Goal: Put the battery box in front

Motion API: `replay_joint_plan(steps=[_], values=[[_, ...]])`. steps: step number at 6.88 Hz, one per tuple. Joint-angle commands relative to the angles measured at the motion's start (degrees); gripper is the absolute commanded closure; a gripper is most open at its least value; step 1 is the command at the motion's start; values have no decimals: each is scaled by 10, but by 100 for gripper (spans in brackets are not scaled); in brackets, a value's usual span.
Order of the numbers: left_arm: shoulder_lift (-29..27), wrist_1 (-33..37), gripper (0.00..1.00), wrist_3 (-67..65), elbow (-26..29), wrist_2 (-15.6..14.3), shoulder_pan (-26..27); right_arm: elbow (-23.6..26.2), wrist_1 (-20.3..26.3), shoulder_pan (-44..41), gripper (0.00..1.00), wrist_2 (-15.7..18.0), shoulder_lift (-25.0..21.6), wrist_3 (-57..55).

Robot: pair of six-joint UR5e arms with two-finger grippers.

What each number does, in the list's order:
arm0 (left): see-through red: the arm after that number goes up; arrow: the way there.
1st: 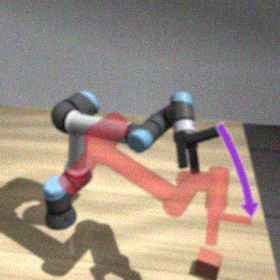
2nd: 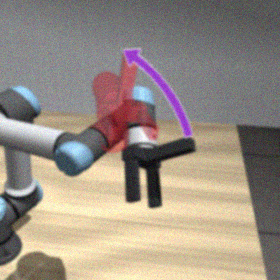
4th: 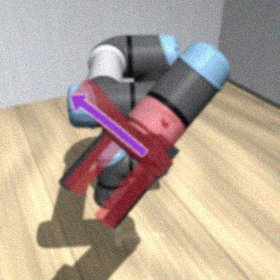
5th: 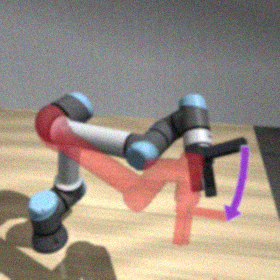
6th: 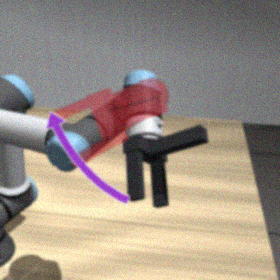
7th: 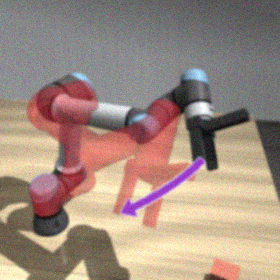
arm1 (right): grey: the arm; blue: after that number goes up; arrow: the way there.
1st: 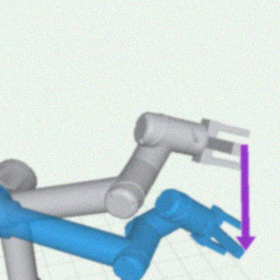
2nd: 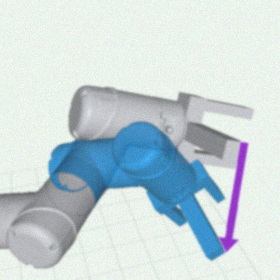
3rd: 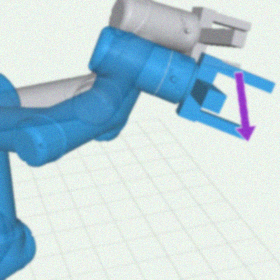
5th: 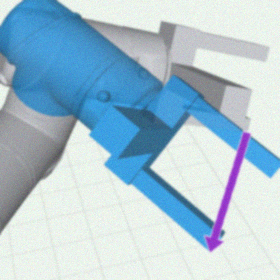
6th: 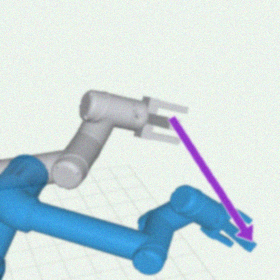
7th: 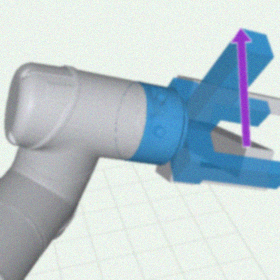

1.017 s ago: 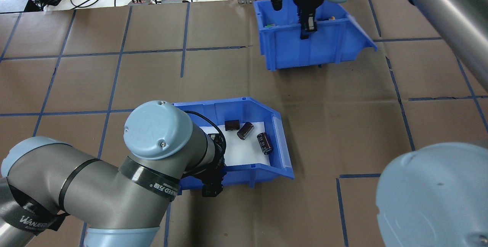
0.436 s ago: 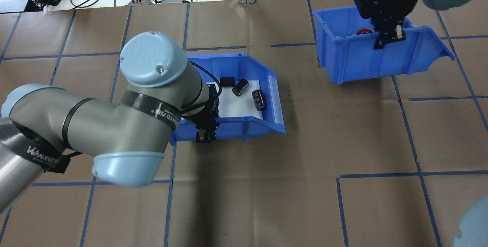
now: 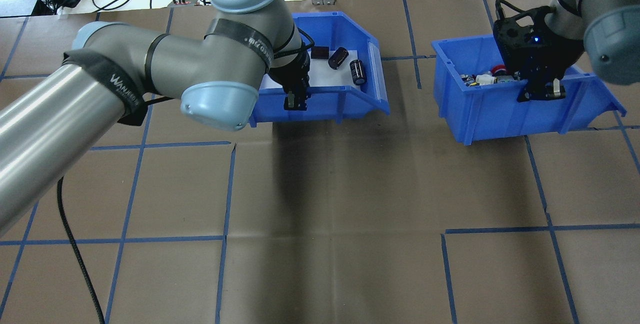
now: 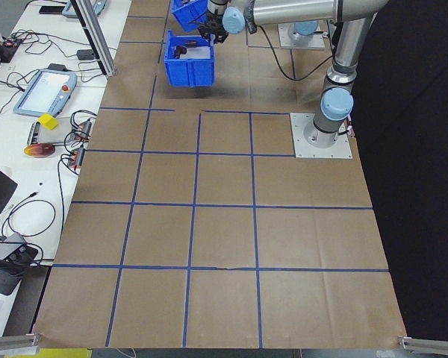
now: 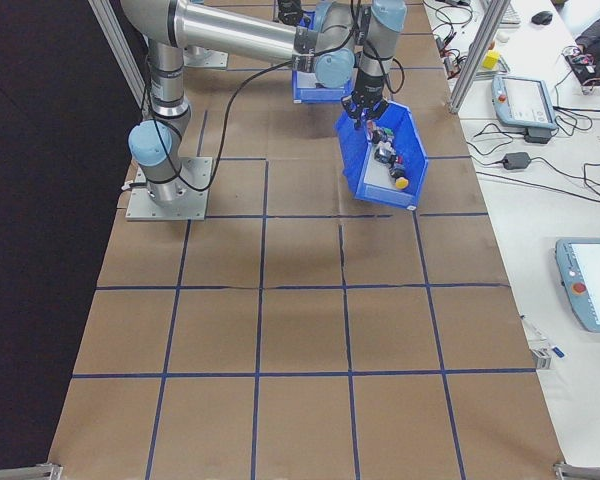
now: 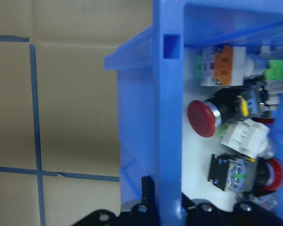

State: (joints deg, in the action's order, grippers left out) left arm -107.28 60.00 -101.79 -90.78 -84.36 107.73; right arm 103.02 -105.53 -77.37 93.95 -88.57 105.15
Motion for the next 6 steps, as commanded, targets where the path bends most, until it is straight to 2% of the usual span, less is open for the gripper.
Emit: replay_joint_plan(steps=[1,2,6], values=[[-100,-71,100,-6,64,23,3,111,-73,15,95,-2,-88,2],[-111,-90,100,-6,69,24,4,128,-73,15,95,-3,-116,2],[-149,-121,97,-6,69,25,5,181,-65,17,95,-4,-178,3]])
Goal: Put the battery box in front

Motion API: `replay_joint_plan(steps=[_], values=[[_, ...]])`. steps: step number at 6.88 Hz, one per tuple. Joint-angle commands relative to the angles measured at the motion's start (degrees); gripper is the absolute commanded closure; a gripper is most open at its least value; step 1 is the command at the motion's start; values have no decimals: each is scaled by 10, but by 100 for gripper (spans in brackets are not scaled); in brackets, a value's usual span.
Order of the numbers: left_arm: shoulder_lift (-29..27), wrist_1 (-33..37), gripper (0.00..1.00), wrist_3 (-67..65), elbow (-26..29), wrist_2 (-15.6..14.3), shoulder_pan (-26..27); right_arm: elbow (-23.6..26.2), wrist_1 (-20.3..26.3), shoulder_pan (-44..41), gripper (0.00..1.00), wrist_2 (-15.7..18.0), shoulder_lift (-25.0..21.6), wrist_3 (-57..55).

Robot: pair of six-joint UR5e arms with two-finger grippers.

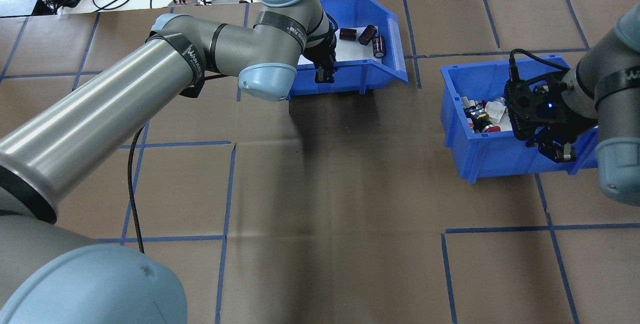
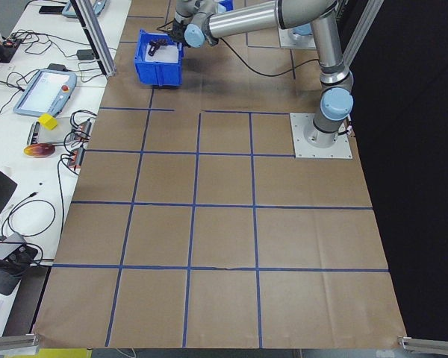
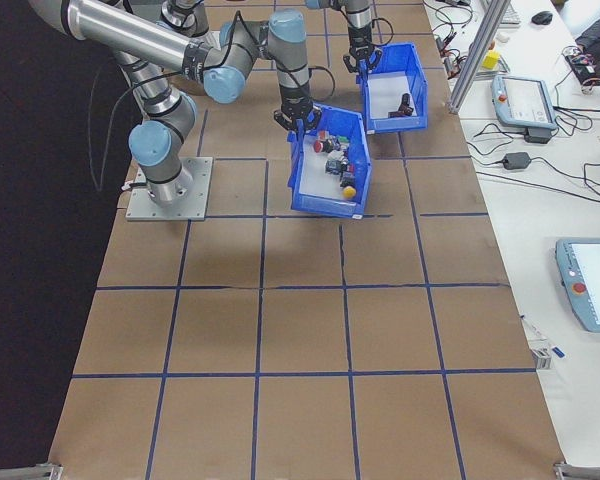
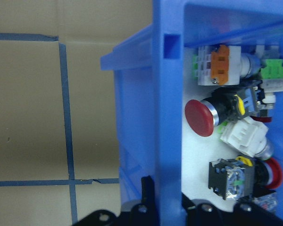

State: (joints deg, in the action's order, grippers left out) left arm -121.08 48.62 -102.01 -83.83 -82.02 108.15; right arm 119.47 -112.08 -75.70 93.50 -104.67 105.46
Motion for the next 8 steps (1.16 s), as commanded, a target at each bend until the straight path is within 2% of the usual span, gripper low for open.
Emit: replay_joint_plan(steps=[1,2,3,4,5,6,8], values=[[-11,-6,96,-6,0,2,2,27,0,0,95,0,-26,0],[-11,-5,90,-6,-1,1,2,30,2,0,95,3,-32,0],[-9,0,66,-14,0,-7,3,35,11,-1,95,1,-37,-1],[0,2,37,-31,-4,-23,3,46,9,-2,95,-1,-46,0],[7,3,19,-61,-6,-58,7,47,11,-2,95,-1,-48,-1],[21,13,7,-67,-12,-62,9,48,12,-2,95,-1,-48,-3],[95,108,6,-50,-17,-62,8,72,25,-3,95,-16,-73,-8]])
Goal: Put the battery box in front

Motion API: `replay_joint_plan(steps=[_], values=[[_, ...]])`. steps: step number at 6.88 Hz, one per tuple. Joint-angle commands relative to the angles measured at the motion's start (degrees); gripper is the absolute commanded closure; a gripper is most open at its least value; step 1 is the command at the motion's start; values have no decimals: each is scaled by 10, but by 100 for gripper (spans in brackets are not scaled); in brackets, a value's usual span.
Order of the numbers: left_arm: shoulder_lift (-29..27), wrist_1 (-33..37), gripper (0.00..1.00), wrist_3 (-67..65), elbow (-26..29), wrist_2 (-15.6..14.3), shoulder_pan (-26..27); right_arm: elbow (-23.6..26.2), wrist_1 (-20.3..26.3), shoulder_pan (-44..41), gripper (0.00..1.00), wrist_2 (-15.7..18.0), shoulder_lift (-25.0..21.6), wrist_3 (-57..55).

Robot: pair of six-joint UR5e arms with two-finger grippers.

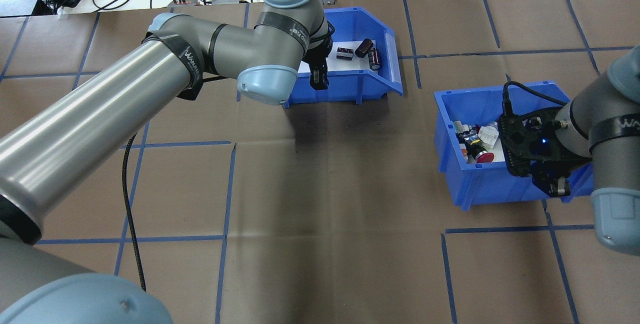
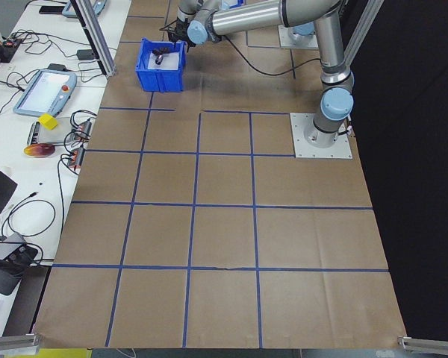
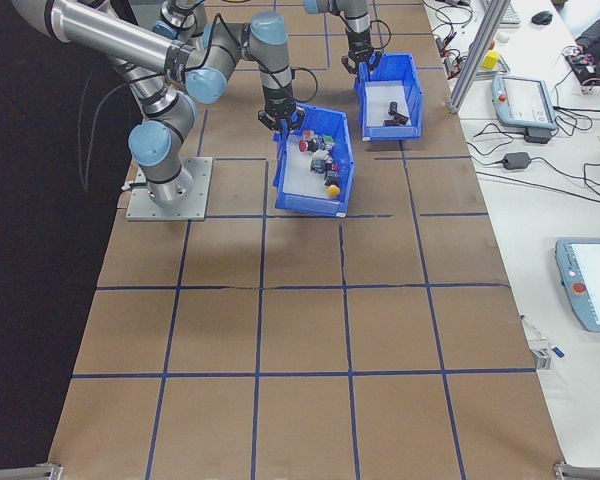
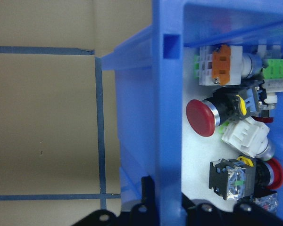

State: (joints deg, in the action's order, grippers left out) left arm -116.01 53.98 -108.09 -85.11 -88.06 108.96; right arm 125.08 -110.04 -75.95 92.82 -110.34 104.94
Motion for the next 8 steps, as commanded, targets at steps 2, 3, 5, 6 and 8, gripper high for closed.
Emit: replay_joint_plan(steps=[2,3,5,6,8], values=[[122,173,4,140,-9,-3,-4,41,9,-3,95,-44,-44,-8],[156,239,2,284,-11,-4,-10,51,17,-11,95,-65,-54,-24],[225,344,2,524,-13,-4,-18,65,15,-50,95,-69,-64,-81],[261,353,1,704,-19,-3,-21,64,11,-73,95,-69,-63,-116],[323,398,1,910,-78,2,-66,58,5,-113,95,-69,-52,-171]])
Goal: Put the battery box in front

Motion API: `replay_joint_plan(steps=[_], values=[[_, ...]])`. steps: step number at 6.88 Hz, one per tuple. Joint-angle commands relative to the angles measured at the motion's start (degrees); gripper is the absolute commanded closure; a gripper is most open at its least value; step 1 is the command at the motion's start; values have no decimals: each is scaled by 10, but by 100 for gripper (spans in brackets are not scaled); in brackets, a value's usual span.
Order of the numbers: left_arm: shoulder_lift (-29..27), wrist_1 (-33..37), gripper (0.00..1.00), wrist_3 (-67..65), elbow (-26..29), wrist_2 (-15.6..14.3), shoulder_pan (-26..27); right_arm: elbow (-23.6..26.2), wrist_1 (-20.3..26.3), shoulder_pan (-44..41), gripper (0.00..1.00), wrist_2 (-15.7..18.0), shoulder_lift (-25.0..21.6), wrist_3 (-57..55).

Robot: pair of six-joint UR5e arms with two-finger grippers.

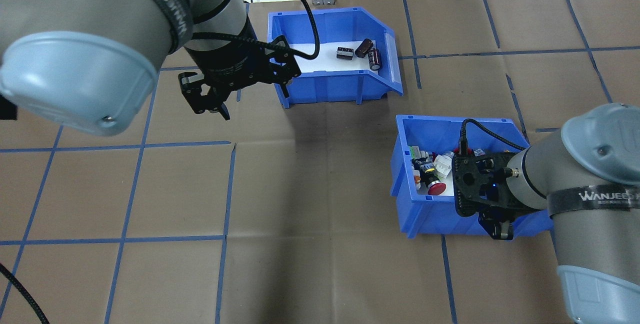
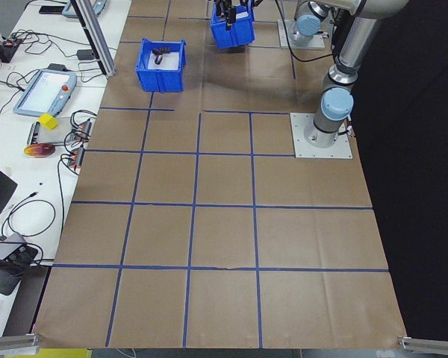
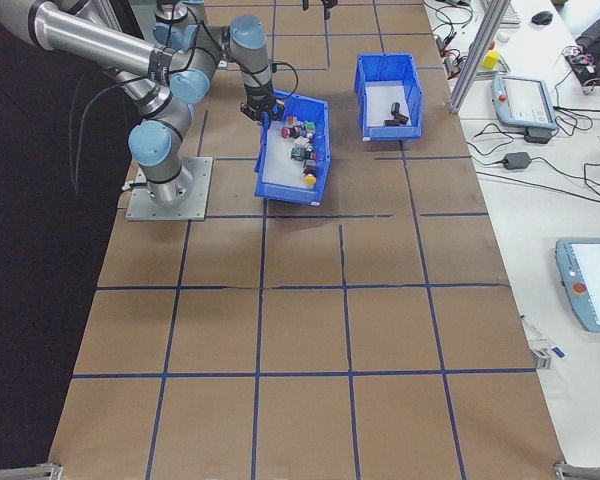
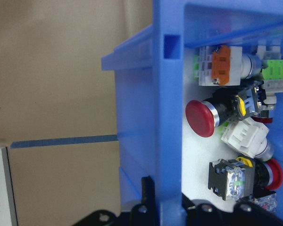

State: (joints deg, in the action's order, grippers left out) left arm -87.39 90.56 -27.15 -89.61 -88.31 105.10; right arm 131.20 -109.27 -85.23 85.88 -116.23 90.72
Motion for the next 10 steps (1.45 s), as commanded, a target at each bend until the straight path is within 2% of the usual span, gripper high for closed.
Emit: replay_joint_plan(steps=[1,2,4,6,8,10], values=[[81,40,1,197,-64,0,-56,-17,-15,-22,95,0,34,-30],[129,68,1,287,-93,-2,-68,-35,-16,-33,95,0,56,-36],[195,75,1,334,-138,-3,-95,-53,-21,-81,95,6,76,-79],[209,71,1,350,-155,-1,-143,-70,-30,-115,95,10,103,-112],[213,70,1,352,-166,3,-143,-71,-34,-142,95,11,104,-136],[194,20,1,354,-165,-1,-143,-79,-44,-166,94,11,115,-172]])
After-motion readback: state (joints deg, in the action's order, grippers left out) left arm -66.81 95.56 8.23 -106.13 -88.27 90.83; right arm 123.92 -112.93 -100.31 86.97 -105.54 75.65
